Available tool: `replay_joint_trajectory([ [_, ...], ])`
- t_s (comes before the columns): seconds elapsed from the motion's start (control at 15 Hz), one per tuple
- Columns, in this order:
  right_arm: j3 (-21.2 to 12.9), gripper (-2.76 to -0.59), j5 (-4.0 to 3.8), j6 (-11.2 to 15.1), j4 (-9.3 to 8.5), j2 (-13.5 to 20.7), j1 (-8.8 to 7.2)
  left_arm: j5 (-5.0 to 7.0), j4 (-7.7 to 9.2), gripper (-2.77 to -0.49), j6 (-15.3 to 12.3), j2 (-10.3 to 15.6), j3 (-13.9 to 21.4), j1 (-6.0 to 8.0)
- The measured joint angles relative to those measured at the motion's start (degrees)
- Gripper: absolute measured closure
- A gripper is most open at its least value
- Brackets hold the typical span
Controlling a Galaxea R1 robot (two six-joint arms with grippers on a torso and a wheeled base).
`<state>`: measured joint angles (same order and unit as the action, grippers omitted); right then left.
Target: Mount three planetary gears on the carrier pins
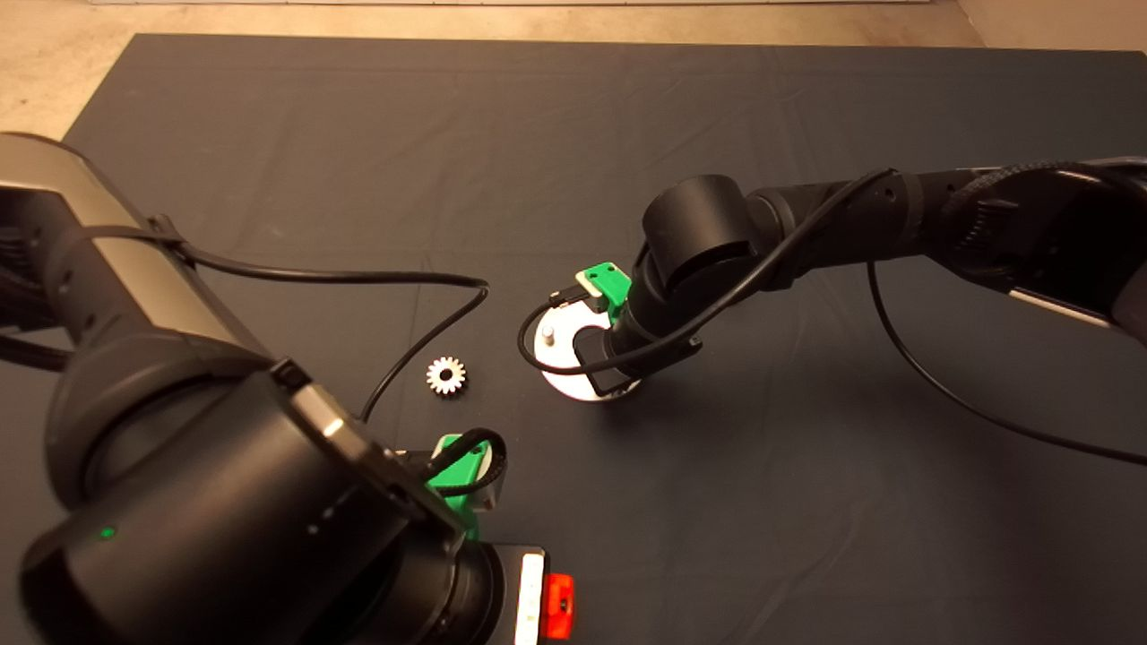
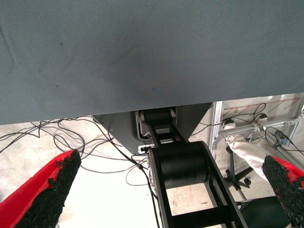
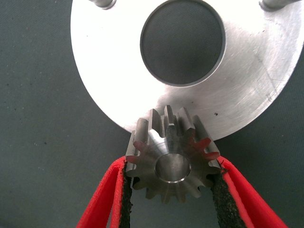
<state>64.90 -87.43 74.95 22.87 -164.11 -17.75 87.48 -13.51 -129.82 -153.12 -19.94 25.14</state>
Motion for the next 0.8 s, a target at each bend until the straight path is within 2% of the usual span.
replay_joint_trajectory([
  [0.13,0.11,-0.99,0.0,-0.11,0.04,0.11,-0.09,0.0,0.0,-2.77,0.0,-0.02,0.0,-0.02],
  [0.27,0.11,-0.99,-0.33,-0.12,0.06,0.3,-0.22,0.0,0.0,-2.77,0.0,-0.02,0.0,-0.02],
  [0.8,-1.07,-0.97,-0.44,-0.13,0.09,1.13,-0.22,0.0,0.0,-2.77,0.0,0.0,0.0,-0.01],
])
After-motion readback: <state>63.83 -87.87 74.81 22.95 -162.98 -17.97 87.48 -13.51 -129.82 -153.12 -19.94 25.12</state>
